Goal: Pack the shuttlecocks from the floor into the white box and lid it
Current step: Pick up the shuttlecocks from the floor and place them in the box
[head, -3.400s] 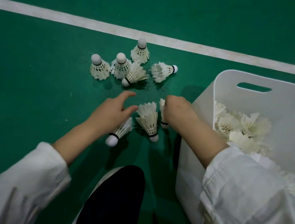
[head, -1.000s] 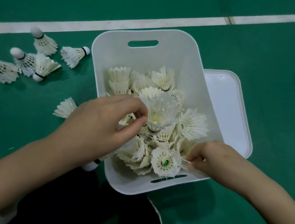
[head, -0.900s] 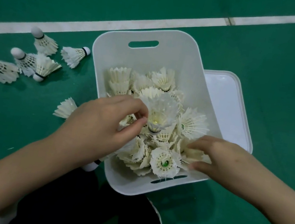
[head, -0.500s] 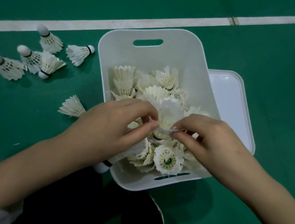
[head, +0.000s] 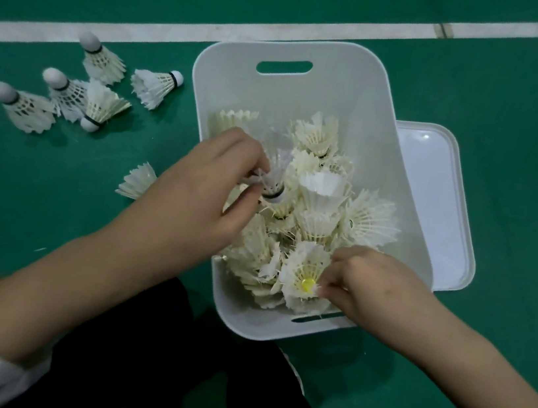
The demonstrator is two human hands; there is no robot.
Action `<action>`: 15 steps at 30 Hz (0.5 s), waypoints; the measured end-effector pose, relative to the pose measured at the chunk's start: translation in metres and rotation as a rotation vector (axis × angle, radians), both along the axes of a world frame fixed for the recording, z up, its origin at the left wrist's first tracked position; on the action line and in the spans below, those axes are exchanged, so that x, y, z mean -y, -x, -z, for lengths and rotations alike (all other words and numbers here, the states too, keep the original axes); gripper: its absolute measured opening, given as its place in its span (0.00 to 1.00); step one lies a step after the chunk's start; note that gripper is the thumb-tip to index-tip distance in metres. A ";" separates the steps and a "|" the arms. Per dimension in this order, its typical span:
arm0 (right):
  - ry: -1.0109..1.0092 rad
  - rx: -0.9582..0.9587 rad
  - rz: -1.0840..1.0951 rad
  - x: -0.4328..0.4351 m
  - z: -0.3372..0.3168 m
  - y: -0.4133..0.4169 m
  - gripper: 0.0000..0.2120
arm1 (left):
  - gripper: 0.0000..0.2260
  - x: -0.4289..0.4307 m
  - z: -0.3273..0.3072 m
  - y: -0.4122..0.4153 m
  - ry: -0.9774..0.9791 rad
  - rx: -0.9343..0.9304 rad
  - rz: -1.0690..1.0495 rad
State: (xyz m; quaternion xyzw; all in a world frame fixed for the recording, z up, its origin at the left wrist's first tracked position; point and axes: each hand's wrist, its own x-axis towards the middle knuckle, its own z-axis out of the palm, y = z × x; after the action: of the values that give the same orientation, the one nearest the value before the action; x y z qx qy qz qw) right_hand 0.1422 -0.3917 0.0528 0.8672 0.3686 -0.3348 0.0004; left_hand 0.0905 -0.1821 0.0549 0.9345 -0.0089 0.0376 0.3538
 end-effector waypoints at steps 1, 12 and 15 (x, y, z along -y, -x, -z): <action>0.003 0.003 -0.007 -0.002 0.000 -0.001 0.10 | 0.02 -0.003 0.002 0.000 -0.041 0.022 0.000; -0.508 0.043 0.184 -0.055 -0.051 -0.032 0.26 | 0.08 -0.024 0.008 -0.006 -0.056 0.063 -0.024; -0.454 0.058 0.108 -0.083 -0.032 -0.044 0.13 | 0.07 -0.029 0.011 -0.009 -0.038 0.093 -0.029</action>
State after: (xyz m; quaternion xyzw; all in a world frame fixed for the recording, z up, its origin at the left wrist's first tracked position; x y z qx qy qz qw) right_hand 0.1860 -0.3087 0.0844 0.8729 0.3872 -0.2176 -0.2019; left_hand 0.0993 -0.1534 0.0444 0.9384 -0.0126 0.0859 0.3346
